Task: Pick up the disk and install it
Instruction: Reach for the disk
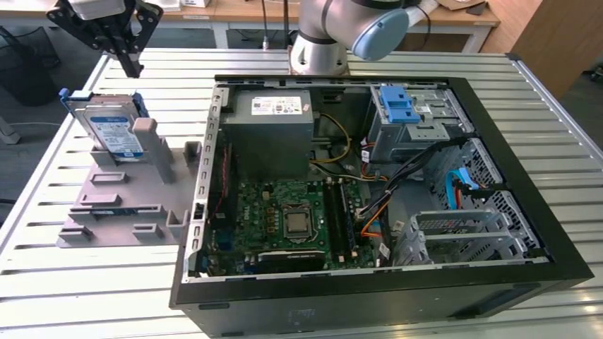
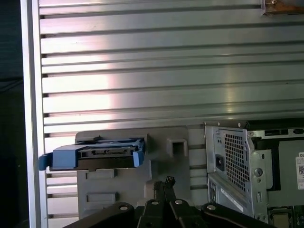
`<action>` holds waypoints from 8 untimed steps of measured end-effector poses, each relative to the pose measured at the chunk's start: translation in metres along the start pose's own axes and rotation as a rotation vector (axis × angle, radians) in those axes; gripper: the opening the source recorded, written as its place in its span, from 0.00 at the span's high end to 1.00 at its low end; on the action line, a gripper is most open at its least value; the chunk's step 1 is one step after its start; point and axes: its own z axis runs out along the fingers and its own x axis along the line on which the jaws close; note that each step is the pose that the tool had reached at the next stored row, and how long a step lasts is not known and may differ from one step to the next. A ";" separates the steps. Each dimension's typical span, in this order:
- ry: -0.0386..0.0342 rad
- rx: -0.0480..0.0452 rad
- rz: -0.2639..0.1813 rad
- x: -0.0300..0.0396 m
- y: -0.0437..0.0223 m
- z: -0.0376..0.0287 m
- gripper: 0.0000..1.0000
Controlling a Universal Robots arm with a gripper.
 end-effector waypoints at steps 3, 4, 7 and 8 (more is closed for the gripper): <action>0.0000 0.0000 0.000 0.0049 0.0005 0.0002 0.89; 0.0000 0.0000 0.000 0.0058 0.0005 0.0002 0.89; 0.0000 0.0000 0.000 0.0063 0.0005 0.0002 0.89; 0.0000 0.0000 0.000 0.0064 0.0005 0.0002 0.89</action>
